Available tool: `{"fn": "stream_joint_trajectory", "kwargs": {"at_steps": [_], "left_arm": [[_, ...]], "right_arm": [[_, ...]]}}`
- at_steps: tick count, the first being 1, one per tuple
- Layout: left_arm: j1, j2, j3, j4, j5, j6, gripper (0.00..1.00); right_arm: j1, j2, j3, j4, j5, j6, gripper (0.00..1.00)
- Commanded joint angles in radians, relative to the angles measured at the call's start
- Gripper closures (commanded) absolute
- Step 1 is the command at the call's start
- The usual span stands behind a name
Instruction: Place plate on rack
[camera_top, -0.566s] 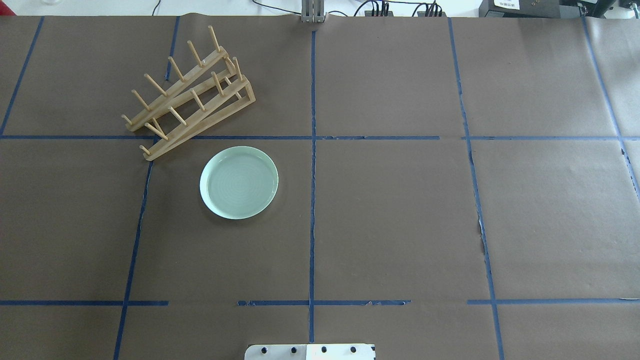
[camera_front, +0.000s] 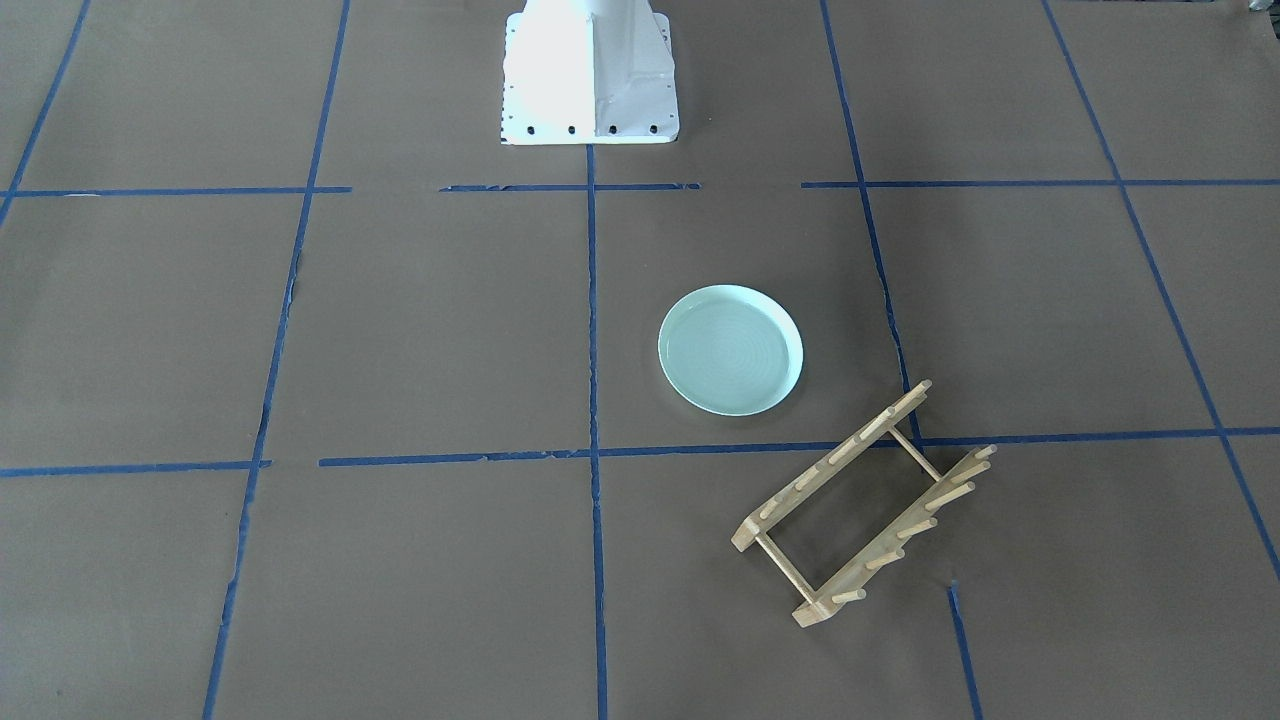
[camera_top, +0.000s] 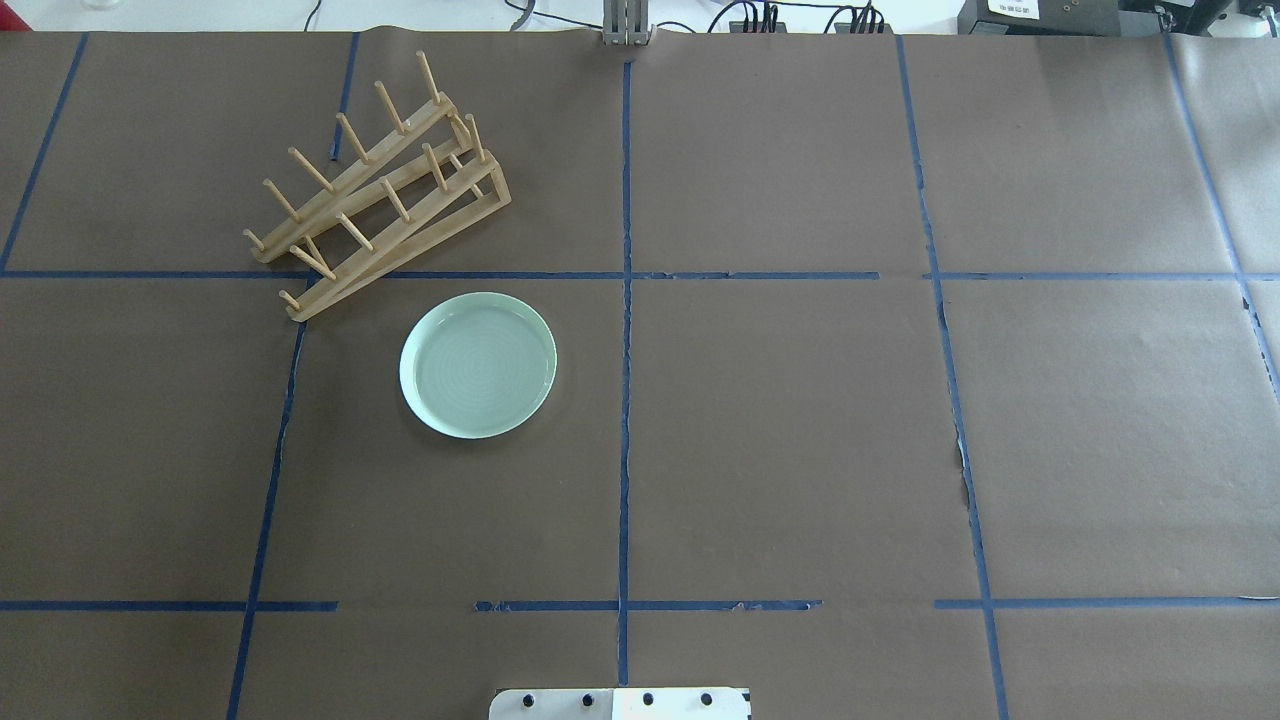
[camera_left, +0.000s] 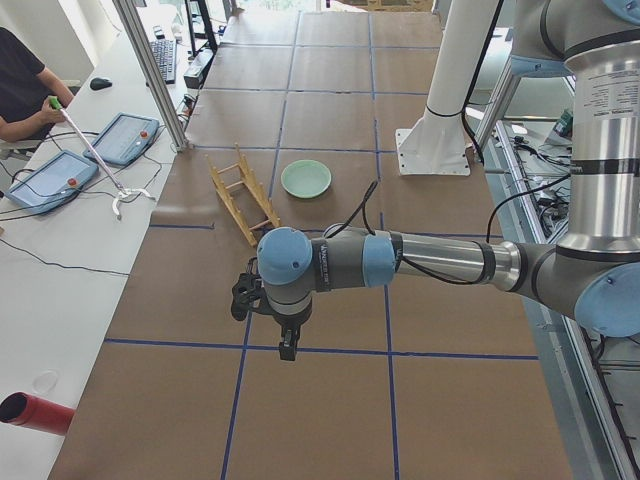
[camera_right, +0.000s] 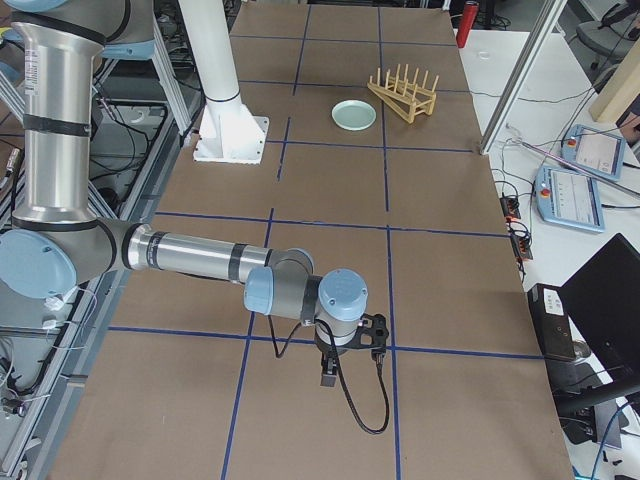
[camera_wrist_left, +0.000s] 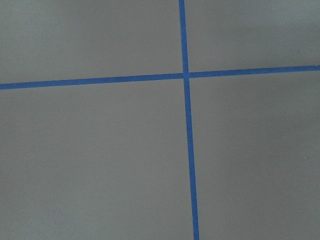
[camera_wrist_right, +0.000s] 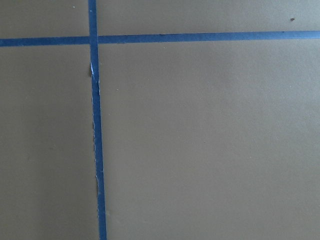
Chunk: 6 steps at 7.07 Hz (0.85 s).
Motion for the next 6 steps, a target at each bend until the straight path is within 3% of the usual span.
{"fn": "stream_joint_trajectory", "kwargs": {"at_steps": [1, 2, 3, 4, 5, 6], "left_arm": [[0.002, -0.005, 0.009, -0.025, -0.005, -0.001, 0.0], [0.002, -0.007, 0.044, -0.057, -0.005, -0.001, 0.0], [-0.004, 0.037, 0.009, -0.088, -0.004, -0.008, 0.0], [0.014, 0.045, 0.062, -0.181, -0.016, -0.004, 0.0], [0.029, 0.051, 0.065, -0.288, -0.025, -0.058, 0.0], [0.113, 0.047, 0.018, -0.313, -0.027, -0.225, 0.0]], "right_arm": [[0.0, 0.0, 0.0, 0.0, 0.0, 0.0, 0.0], [0.0, 0.0, 0.0, 0.0, 0.0, 0.0, 0.0], [0.0, 0.0, 0.0, 0.0, 0.0, 0.0, 0.0], [0.0, 0.0, 0.0, 0.0, 0.0, 0.0, 0.0], [0.0, 0.0, 0.0, 0.0, 0.0, 0.0, 0.0], [0.0, 0.0, 0.0, 0.0, 0.0, 0.0, 0.0]]}}
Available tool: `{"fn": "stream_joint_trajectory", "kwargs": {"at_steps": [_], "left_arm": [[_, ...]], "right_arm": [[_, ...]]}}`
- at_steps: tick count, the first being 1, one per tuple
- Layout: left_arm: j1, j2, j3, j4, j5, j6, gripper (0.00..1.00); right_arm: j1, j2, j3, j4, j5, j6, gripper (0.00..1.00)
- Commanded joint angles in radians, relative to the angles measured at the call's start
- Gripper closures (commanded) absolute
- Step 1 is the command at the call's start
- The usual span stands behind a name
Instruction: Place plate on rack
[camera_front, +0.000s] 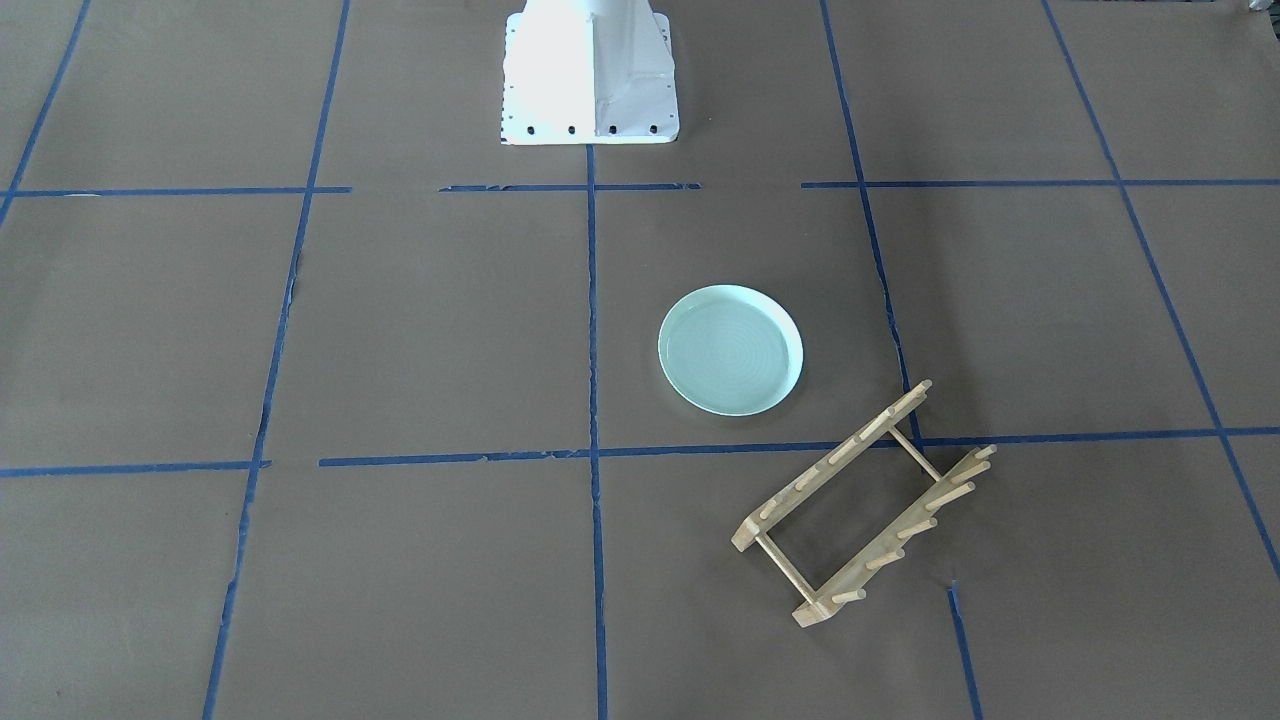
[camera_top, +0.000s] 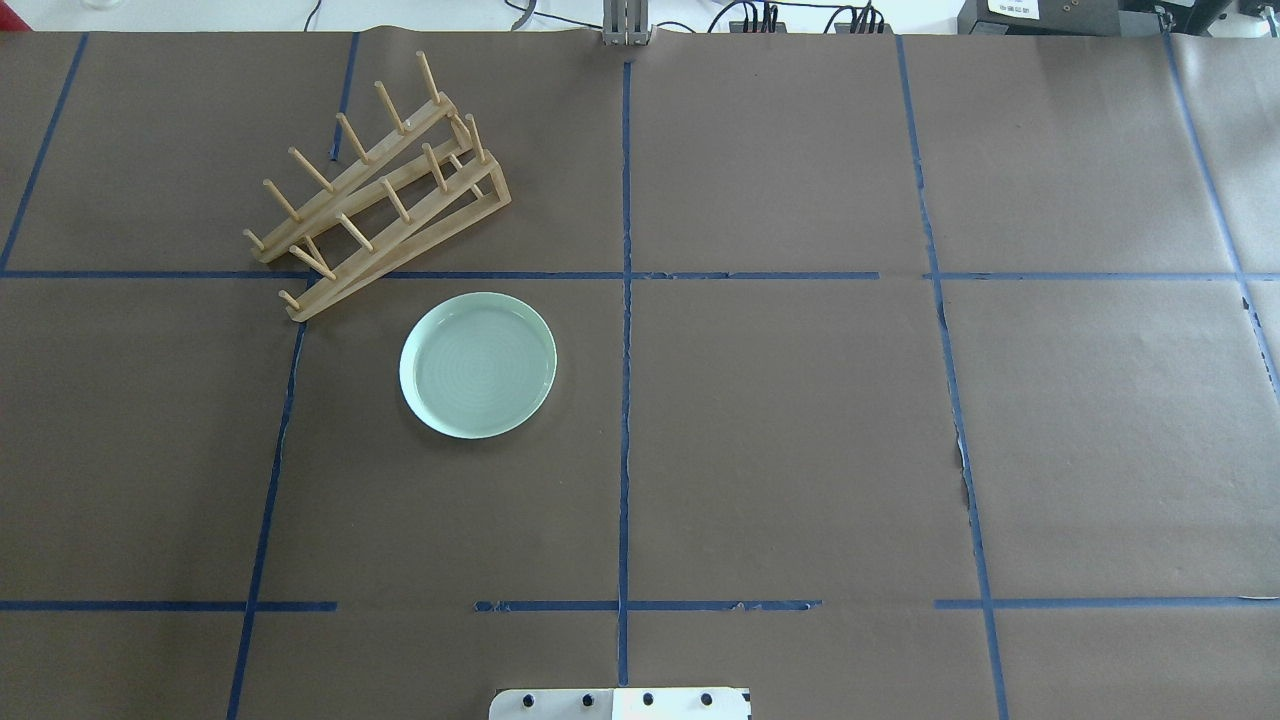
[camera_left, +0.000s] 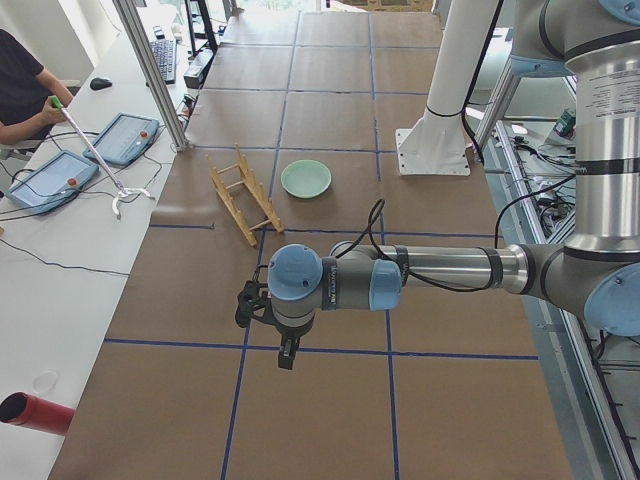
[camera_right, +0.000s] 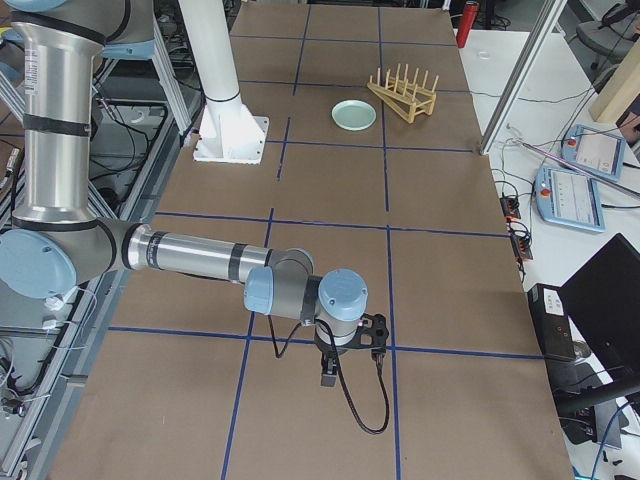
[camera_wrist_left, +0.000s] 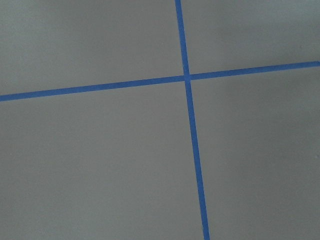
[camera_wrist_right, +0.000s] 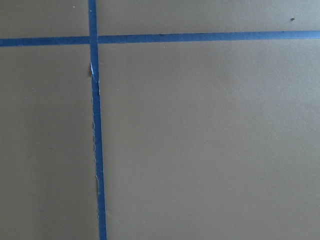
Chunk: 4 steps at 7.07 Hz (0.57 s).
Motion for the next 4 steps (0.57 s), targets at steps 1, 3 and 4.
{"fn": "stream_joint_trajectory", "kwargs": {"at_steps": [1, 3, 4], "left_arm": [[0.154, 0.001, -0.109, -0.116, -0.006, -0.326, 0.0], [0.348, -0.072, -0.206, -0.164, 0.008, -0.713, 0.0], [0.471, -0.206, -0.199, -0.155, 0.016, -0.964, 0.0]], "right_arm": [[0.0, 0.0, 0.0, 0.0, 0.0, 0.0, 0.0], [0.0, 0.0, 0.002, 0.0, 0.0, 0.0, 0.0], [0.0, 0.0, 0.0, 0.0, 0.0, 0.0, 0.0]]}}
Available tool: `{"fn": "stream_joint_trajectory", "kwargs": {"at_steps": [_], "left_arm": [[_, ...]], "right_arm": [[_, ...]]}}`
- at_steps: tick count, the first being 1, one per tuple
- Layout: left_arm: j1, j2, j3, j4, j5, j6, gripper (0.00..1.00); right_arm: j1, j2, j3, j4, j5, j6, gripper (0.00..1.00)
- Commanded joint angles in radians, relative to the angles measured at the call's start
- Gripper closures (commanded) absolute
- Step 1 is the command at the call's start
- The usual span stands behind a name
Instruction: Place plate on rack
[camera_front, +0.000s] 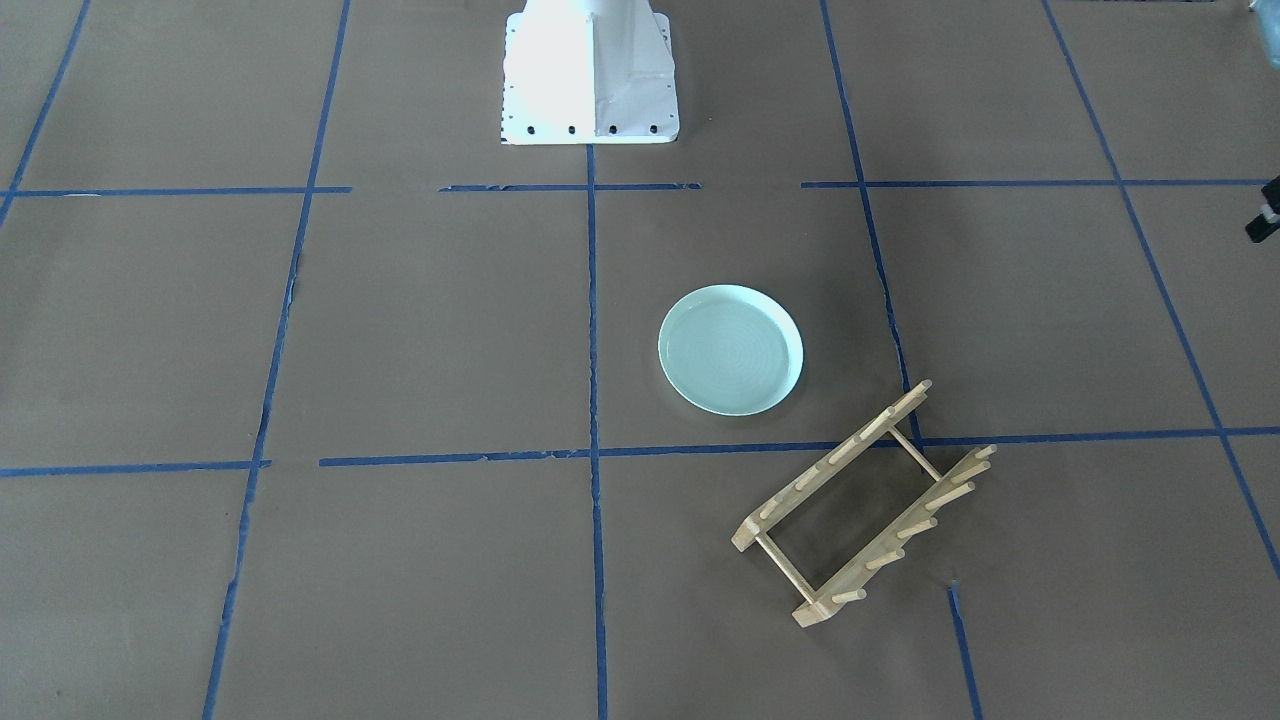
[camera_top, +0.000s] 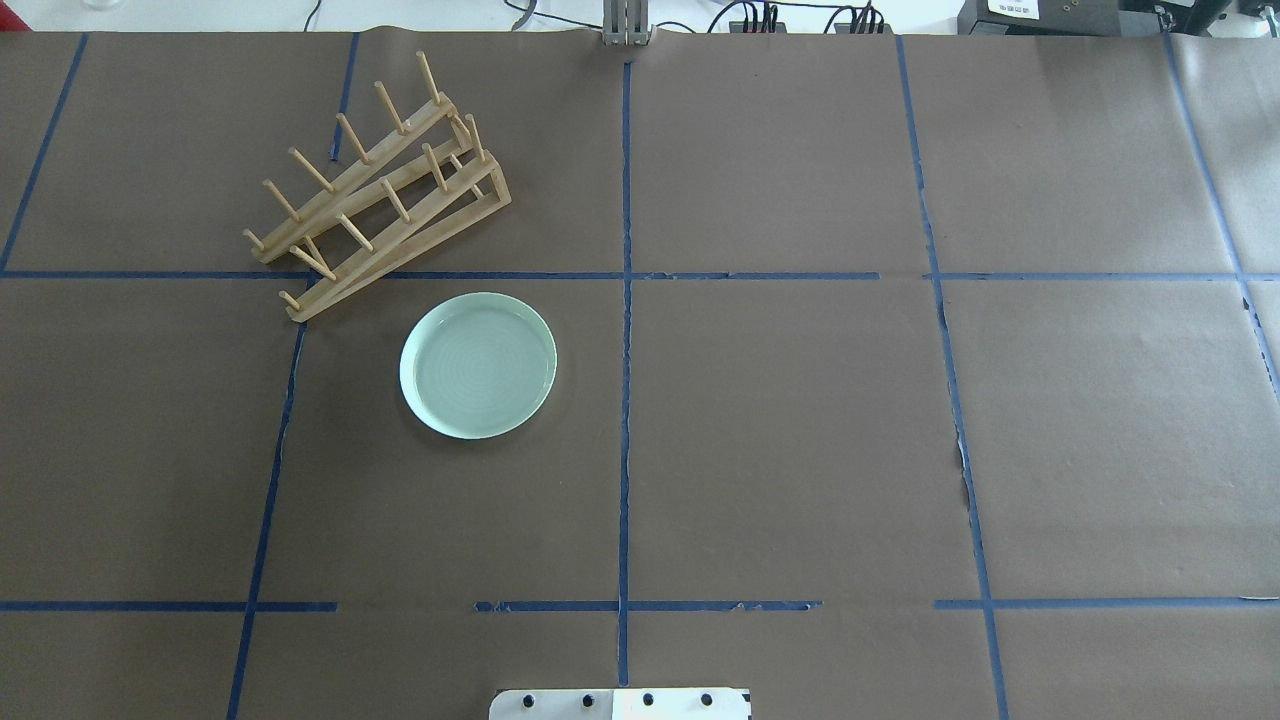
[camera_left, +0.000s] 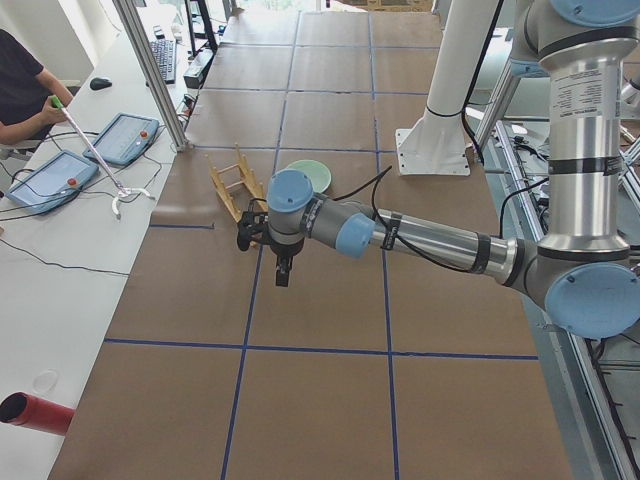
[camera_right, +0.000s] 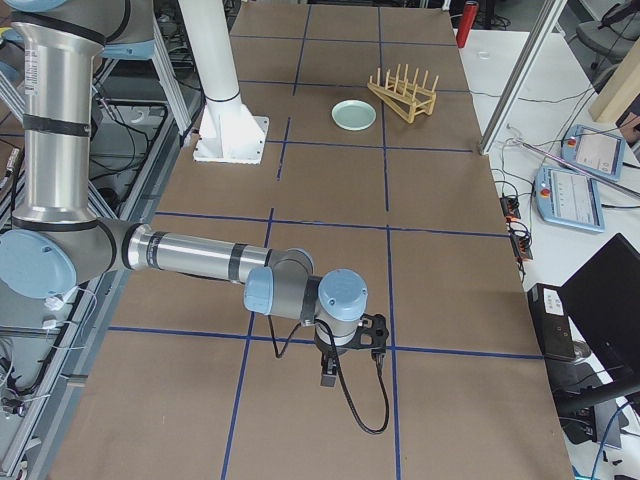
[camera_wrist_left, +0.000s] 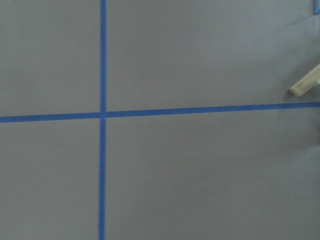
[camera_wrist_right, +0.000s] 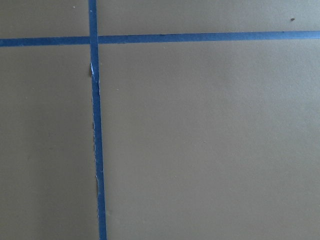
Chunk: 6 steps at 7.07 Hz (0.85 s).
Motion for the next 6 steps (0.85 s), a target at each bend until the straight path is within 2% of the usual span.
{"fn": "stream_joint_trajectory", "kwargs": {"at_steps": [1, 2, 3, 4, 5, 6], "left_arm": [[0.201, -0.221, -0.012, 0.0, 0.013, -0.433, 0.0], [0.361, -0.299, -0.009, 0.045, 0.047, -0.601, 0.0], [0.484, -0.416, -0.007, 0.133, 0.188, -0.744, 0.0], [0.567, -0.508, 0.008, 0.257, 0.241, -0.767, 0.0], [0.619, -0.573, 0.051, 0.299, 0.248, -0.769, 0.0], [0.621, -0.674, 0.153, 0.307, 0.294, -0.769, 0.0]], "right_arm": [[0.0, 0.0, -0.001, 0.0, 0.0, 0.0, 0.0], [0.0, 0.0, 0.001, 0.0, 0.0, 0.0, 0.0], [0.0, 0.0, 0.001, 0.0, 0.0, 0.0, 0.0], [0.0, 0.0, 0.0, 0.0, 0.0, 0.0, 0.0], [0.0, 0.0, -0.001, 0.0, 0.0, 0.0, 0.0], [0.0, 0.0, 0.001, 0.0, 0.0, 0.0, 0.0]]}}
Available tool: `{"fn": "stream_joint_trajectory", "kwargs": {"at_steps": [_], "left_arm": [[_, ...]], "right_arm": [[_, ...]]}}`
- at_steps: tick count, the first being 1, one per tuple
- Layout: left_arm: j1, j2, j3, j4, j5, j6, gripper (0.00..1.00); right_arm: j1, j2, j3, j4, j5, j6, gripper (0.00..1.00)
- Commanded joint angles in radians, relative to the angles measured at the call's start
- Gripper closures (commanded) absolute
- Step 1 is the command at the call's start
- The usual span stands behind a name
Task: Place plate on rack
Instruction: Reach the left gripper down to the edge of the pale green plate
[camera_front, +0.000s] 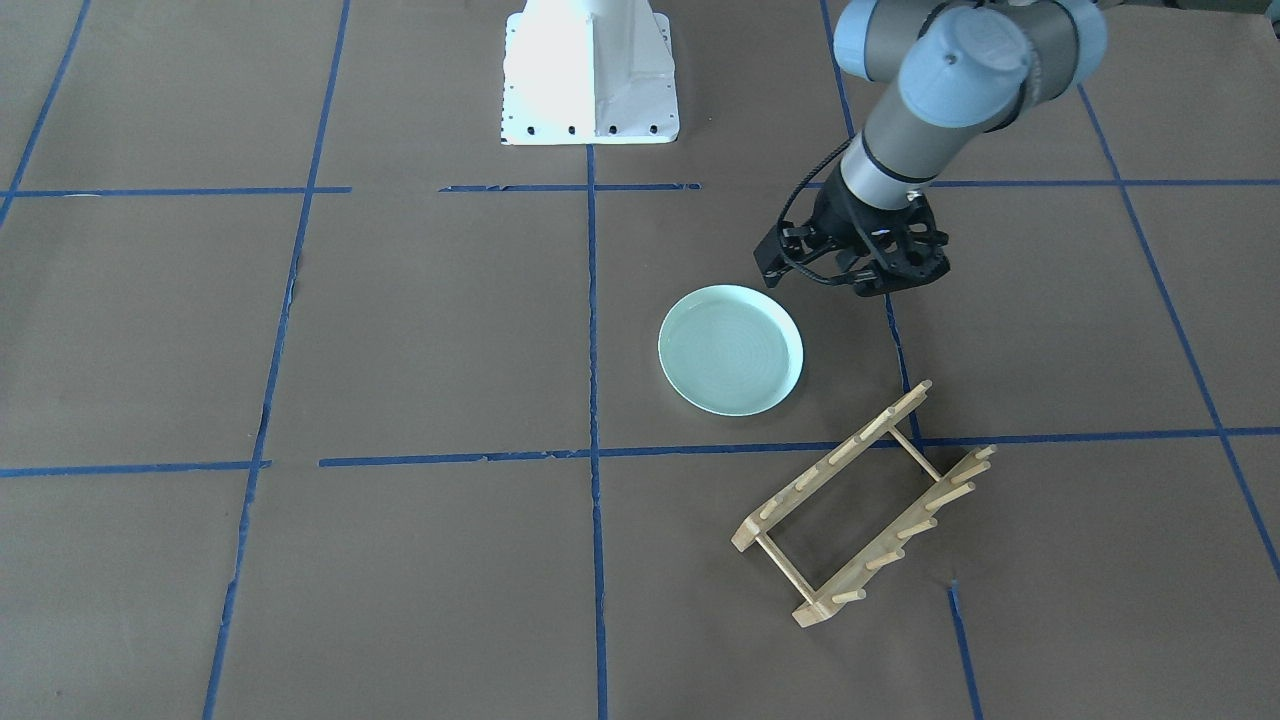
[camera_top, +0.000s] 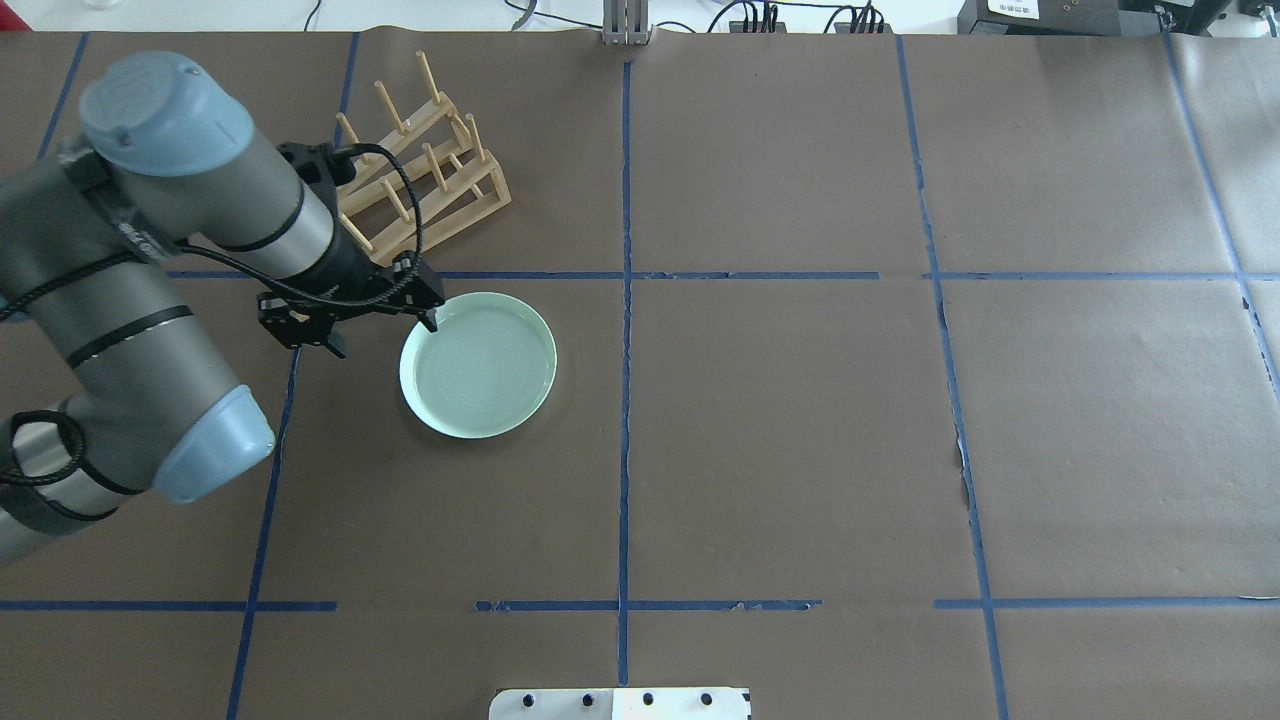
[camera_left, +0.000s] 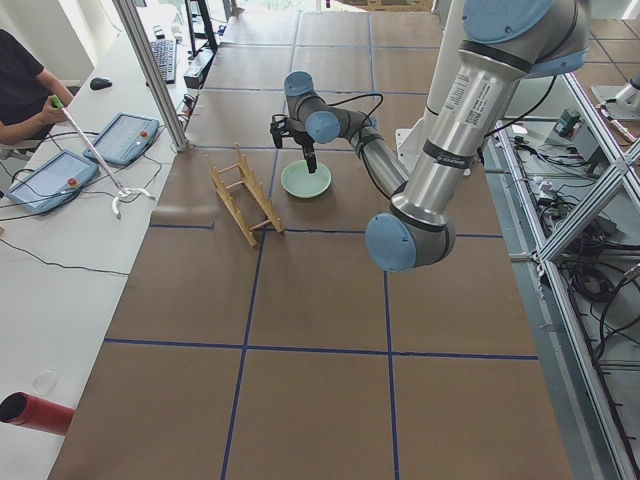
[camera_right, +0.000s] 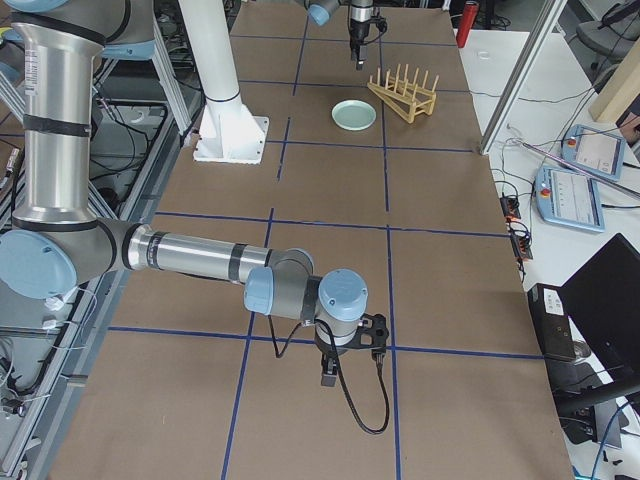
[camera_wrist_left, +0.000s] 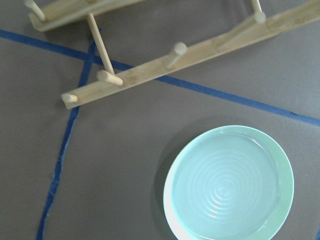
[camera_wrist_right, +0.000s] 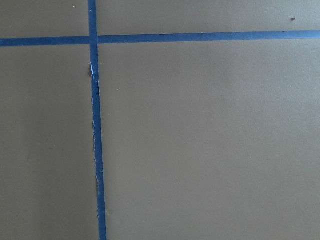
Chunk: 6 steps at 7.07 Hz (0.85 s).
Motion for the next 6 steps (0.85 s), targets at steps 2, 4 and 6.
{"fn": "stream_joint_trajectory", "kwargs": {"at_steps": [2, 4, 6], "left_arm": [[0.103, -0.242, 0.3, 0.028, 0.135, -0.01, 0.0], [0.143, -0.278, 0.376, 0.016, 0.197, 0.001, 0.0], [0.175, -0.278, 0.41, -0.027, 0.217, 0.001, 0.11]], "right_arm": [[0.0, 0.0, 0.001, 0.0, 0.0, 0.0, 0.0], [0.0, 0.0, 0.001, 0.0, 0.0, 0.0, 0.0], [0.0, 0.0, 0.001, 0.0, 0.0, 0.0, 0.0]]}}
